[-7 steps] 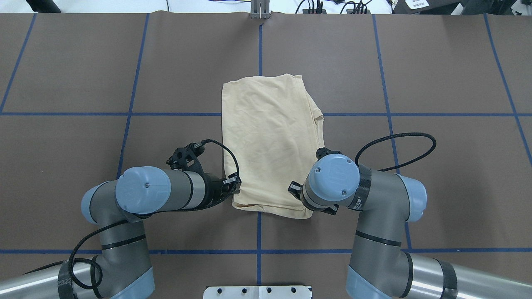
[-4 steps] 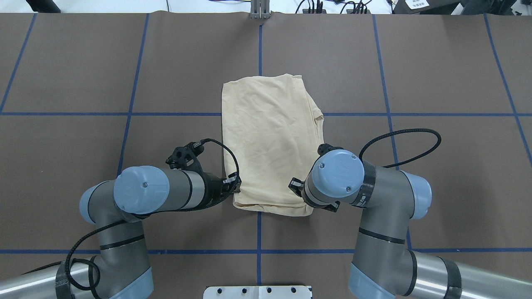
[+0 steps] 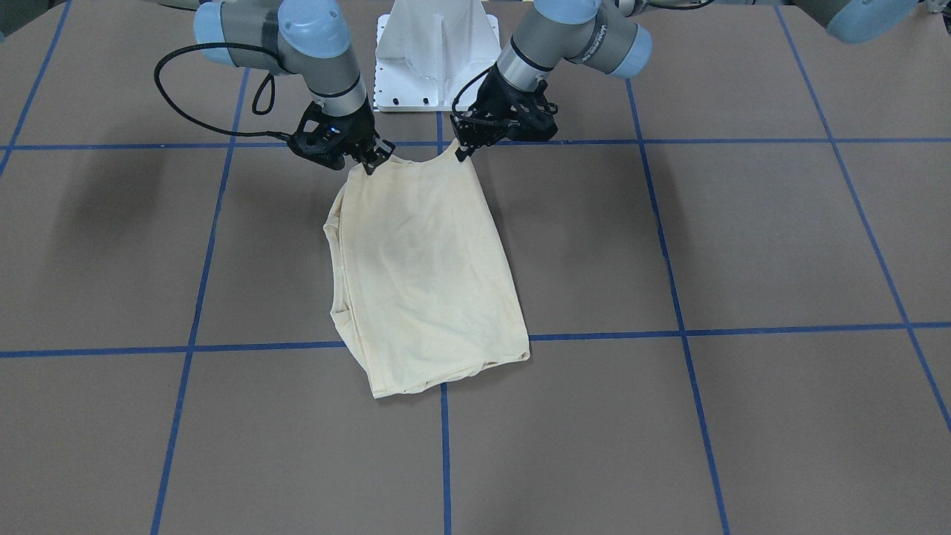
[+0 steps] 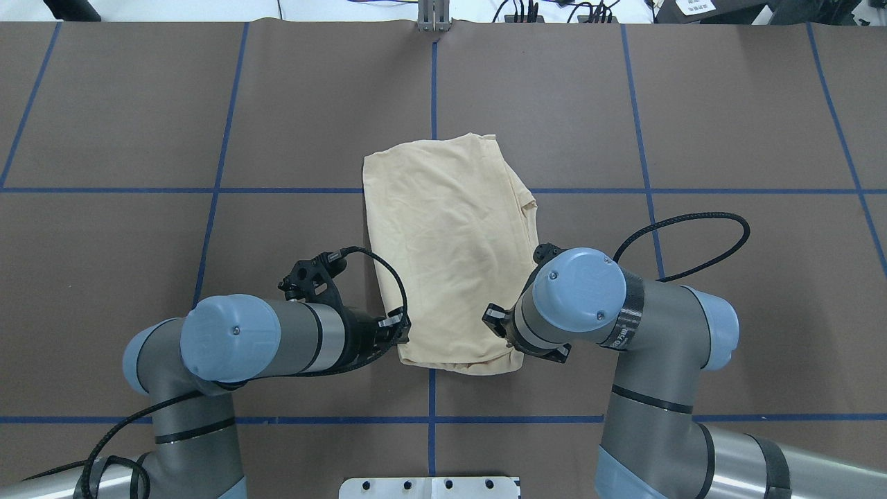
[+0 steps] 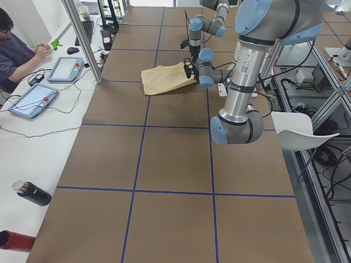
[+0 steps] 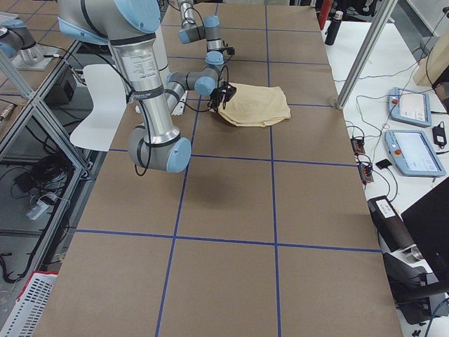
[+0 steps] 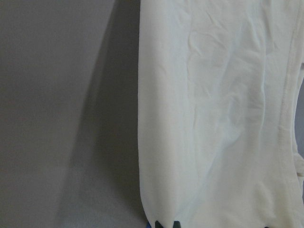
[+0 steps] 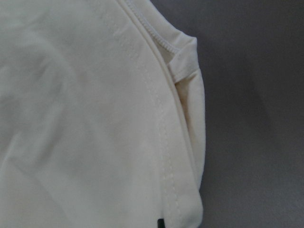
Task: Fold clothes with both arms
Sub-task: 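Lift the near edge with both grippers and fold it away from the robot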
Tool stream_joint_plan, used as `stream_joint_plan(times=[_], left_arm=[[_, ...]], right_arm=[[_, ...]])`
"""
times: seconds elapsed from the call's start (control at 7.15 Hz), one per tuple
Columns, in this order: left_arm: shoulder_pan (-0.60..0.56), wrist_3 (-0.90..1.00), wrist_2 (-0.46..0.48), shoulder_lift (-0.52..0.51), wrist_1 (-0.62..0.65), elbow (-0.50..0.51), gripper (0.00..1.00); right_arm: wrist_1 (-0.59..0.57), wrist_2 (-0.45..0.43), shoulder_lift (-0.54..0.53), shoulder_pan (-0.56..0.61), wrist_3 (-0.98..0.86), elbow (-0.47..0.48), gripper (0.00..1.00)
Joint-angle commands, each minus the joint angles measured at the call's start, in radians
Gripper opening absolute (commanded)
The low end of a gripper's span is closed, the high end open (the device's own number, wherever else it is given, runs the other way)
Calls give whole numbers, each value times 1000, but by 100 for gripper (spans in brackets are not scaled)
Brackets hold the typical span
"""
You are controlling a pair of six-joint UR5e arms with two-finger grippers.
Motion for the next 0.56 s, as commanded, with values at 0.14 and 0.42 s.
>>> stream_joint_plan(times=[0.14, 0.42], left_arm=[[78, 1, 0, 40, 43, -87, 0], [29, 13, -35, 34, 97, -121, 0]], right_arm=[[8, 34, -28, -44, -3, 47, 0], [13, 26, -2, 64, -30, 45, 0]])
